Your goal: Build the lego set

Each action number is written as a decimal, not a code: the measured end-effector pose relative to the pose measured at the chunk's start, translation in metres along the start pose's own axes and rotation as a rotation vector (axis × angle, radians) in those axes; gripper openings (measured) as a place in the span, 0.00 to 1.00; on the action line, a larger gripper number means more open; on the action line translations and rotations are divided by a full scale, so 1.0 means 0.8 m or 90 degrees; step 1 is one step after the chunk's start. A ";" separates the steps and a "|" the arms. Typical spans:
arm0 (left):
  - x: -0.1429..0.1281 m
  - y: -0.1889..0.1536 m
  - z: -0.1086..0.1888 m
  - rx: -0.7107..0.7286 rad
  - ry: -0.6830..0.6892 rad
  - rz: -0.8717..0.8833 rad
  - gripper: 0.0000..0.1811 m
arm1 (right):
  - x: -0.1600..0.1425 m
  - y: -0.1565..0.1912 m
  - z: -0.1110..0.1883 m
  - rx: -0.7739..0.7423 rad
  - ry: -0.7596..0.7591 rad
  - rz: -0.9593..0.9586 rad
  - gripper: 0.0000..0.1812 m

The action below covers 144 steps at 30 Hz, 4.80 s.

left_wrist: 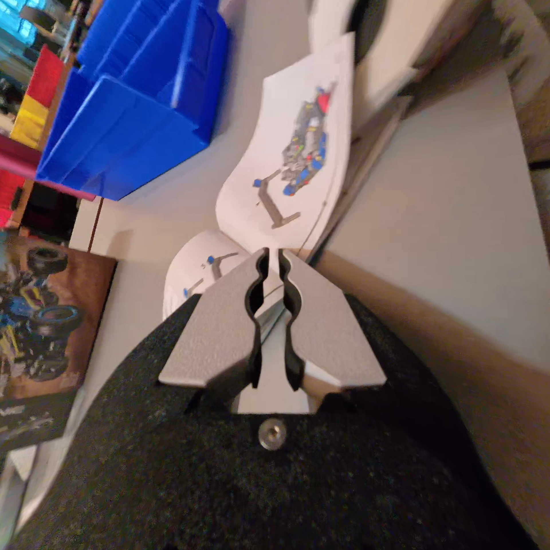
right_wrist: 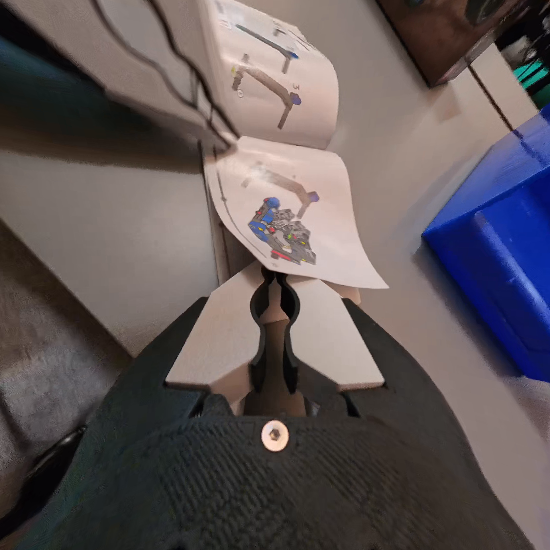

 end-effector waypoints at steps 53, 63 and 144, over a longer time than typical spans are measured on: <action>-0.013 0.005 -0.013 0.079 0.040 -0.036 0.00 | -0.006 -0.029 0.007 -0.338 -0.042 0.260 0.00; -0.011 0.000 -0.015 0.098 0.055 -0.119 0.00 | -0.007 -0.031 0.007 -0.340 -0.039 0.273 0.00; -0.228 0.113 0.192 0.151 0.097 0.340 0.08 | 0.004 -0.028 -0.010 -0.313 -0.030 0.320 0.00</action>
Point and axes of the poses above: each gripper's, where its closed fingertips meet, z back along the fingers, x out of its top, y = z × x across the jaws, the point moved 2 cm from there along z, back along the fingers, and after that the axes turned 2 degrees about -x, right-handed, at the moved point
